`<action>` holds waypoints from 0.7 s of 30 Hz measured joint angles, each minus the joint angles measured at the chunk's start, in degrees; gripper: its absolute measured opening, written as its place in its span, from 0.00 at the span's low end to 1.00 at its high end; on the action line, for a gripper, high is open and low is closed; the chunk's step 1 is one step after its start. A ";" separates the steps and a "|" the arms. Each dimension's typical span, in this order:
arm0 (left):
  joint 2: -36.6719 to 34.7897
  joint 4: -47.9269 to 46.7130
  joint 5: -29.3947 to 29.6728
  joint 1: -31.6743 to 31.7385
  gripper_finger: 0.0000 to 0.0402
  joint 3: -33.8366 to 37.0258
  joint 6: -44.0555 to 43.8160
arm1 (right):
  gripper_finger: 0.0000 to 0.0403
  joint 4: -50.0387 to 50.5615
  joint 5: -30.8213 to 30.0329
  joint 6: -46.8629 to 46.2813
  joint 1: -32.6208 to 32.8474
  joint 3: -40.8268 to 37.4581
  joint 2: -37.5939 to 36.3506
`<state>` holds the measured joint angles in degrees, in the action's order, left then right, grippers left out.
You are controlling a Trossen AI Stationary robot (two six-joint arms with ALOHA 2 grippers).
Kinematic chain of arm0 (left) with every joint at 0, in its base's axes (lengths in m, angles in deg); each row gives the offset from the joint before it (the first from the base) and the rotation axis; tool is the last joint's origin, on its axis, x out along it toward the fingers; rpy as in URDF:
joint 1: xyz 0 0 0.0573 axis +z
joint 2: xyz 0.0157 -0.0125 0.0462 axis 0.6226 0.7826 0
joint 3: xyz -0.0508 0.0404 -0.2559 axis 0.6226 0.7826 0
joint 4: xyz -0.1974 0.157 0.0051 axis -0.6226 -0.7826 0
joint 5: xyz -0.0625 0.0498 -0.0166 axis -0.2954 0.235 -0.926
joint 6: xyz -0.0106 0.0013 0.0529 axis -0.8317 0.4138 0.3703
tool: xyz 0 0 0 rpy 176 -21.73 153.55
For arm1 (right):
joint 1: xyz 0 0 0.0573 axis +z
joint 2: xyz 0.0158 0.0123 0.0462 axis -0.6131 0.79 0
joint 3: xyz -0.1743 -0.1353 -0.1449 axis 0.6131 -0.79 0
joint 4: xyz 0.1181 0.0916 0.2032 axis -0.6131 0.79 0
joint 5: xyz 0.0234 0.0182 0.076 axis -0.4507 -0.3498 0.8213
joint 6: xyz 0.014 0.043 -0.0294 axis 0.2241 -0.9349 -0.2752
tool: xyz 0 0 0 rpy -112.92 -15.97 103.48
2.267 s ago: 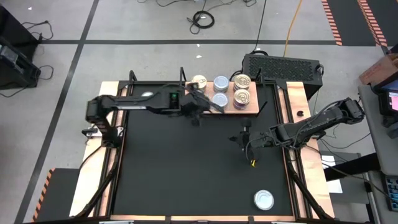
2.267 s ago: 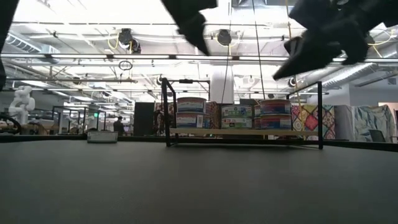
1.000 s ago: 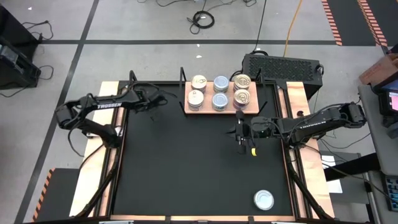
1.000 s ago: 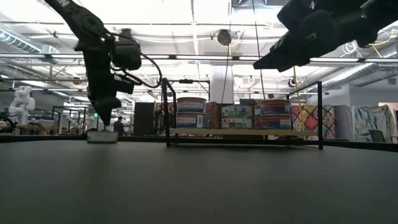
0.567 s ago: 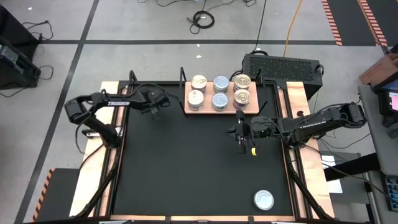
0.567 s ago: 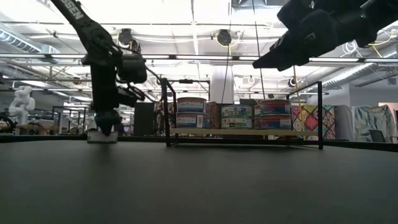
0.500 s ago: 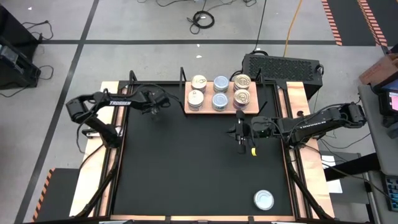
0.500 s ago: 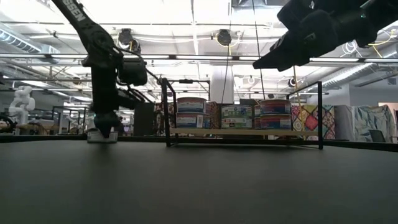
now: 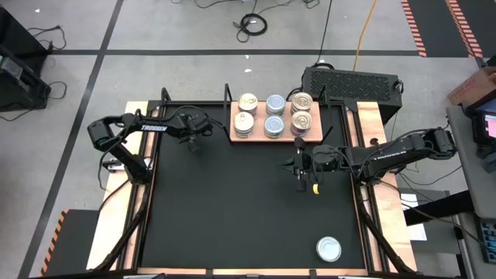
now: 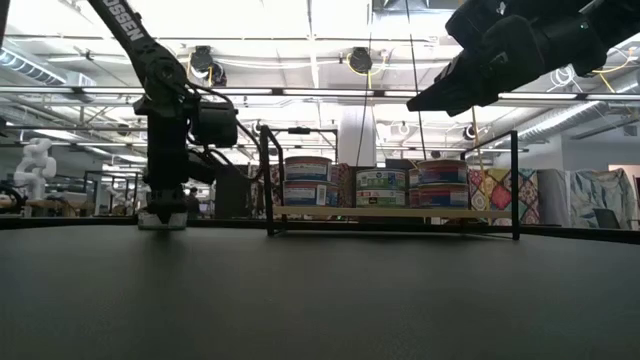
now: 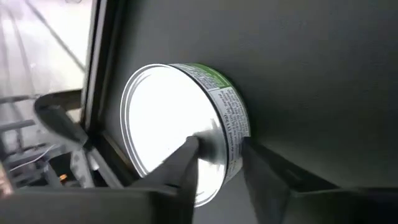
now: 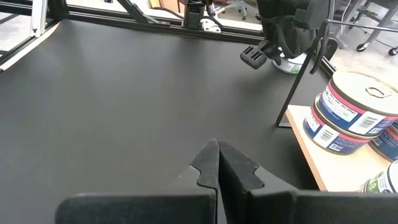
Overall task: Stack canned seafood by type on shelf
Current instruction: Stack the green tuna can on top of the other green tuna cans on the shelf
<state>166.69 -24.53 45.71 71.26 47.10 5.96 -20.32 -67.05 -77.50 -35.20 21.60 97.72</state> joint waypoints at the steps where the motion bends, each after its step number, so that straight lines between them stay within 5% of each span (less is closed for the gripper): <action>1: 0.06 -0.27 0.53 -0.08 0.26 0.02 0.00 | 0.00 0.02 0.00 -0.06 0.00 0.00 0.00; 6: -0.15 -0.52 1.50 -0.59 0.03 -0.07 -0.11 | 0.00 0.03 0.00 -0.45 0.00 0.00 0.00; 21: -2.94 -14.85 -0.66 -12.62 0.00 -3.36 -7.54 | 0.00 0.07 0.02 -0.47 0.11 0.00 0.00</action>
<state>163.75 -39.38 45.05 58.63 43.73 -1.57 -20.25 -67.03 -77.97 -35.10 21.60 97.72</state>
